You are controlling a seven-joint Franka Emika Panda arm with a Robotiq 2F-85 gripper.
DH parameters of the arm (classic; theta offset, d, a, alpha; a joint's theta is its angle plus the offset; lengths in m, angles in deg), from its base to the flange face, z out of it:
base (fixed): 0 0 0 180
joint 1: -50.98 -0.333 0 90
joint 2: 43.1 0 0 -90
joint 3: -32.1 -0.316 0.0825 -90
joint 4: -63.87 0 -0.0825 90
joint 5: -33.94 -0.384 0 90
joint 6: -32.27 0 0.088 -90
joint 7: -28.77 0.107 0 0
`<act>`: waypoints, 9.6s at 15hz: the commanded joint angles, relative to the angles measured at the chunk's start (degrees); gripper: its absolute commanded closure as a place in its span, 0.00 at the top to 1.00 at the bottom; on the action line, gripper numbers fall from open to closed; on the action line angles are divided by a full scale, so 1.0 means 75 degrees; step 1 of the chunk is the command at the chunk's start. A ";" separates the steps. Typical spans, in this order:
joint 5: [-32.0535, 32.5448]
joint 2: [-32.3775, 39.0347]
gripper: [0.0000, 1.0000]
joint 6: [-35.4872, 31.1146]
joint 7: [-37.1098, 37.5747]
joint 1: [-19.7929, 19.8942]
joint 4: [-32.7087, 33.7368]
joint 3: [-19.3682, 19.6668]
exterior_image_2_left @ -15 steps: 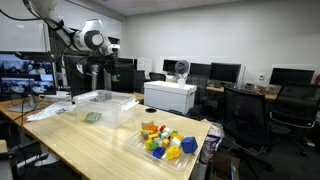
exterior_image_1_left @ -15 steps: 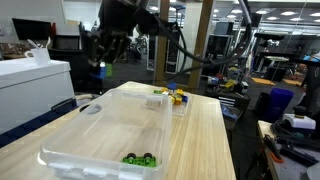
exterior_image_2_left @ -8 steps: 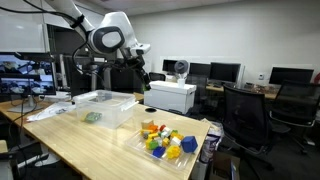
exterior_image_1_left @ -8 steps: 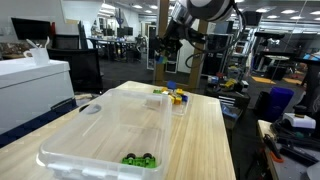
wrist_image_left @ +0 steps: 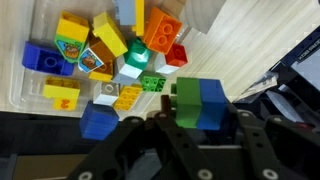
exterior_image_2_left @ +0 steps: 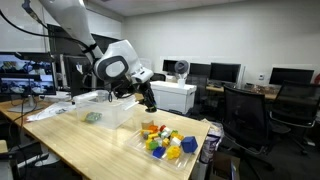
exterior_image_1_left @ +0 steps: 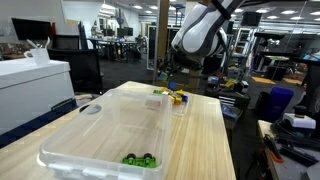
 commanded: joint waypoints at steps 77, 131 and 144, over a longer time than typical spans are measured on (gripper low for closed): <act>0.1161 -0.1005 1.00 0.4597 -0.4901 -0.1498 -0.0542 -0.3219; 0.1014 -0.0271 1.00 0.4617 -0.4397 -0.1499 0.0194 -0.2911; 0.1331 0.1356 1.00 0.4653 -0.4317 -0.1619 0.1205 -0.2533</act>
